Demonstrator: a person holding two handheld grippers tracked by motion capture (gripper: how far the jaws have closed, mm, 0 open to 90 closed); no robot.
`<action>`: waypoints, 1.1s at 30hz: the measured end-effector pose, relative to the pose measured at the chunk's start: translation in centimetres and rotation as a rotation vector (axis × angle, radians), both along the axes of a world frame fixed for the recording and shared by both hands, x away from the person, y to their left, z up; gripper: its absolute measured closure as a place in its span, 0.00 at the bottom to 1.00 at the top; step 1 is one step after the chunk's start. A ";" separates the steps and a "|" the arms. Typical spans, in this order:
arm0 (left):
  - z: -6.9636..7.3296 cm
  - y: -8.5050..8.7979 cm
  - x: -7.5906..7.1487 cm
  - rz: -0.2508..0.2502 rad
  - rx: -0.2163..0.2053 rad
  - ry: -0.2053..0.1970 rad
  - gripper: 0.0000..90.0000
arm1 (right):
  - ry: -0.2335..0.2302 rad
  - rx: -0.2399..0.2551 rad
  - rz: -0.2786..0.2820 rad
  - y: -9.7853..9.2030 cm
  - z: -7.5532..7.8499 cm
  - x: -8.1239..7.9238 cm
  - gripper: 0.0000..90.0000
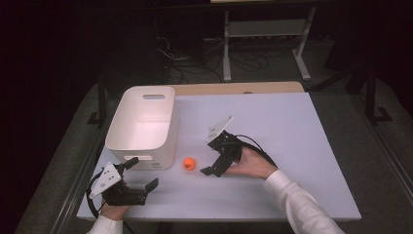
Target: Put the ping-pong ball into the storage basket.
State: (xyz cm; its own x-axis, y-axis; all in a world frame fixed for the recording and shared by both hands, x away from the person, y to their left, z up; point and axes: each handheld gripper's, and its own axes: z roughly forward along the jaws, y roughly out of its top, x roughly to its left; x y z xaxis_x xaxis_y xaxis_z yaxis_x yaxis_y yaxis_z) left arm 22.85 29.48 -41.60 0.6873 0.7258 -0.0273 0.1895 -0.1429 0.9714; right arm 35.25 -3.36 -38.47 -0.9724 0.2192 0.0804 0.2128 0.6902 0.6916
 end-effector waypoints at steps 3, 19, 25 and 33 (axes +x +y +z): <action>0.0 0.0 0.0 0.000 0.001 -0.001 0.00 | 0.010 -0.003 0.003 0.2 -0.2 0.0 0.00; 0.0 0.1 -0.1 0.001 -0.001 0.003 0.00 | 0.029 -0.005 0.041 2.0 -0.9 0.3 0.00; 0.0 0.1 -0.1 0.001 -0.004 0.001 0.00 | 0.034 -0.010 0.051 2.6 -1.4 0.4 0.00; 0.0 0.1 -0.1 0.001 -0.006 0.002 0.00 | 0.038 -0.005 0.063 3.3 -1.6 0.6 0.00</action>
State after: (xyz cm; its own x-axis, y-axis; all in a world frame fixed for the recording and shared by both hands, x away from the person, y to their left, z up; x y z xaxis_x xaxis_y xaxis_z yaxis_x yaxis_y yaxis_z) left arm 22.71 29.55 -41.58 0.6863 0.7265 -0.0333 0.1921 -0.1370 0.9718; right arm 35.87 -0.09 -40.11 -0.9806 0.1577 0.1168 0.1947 0.7069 0.6800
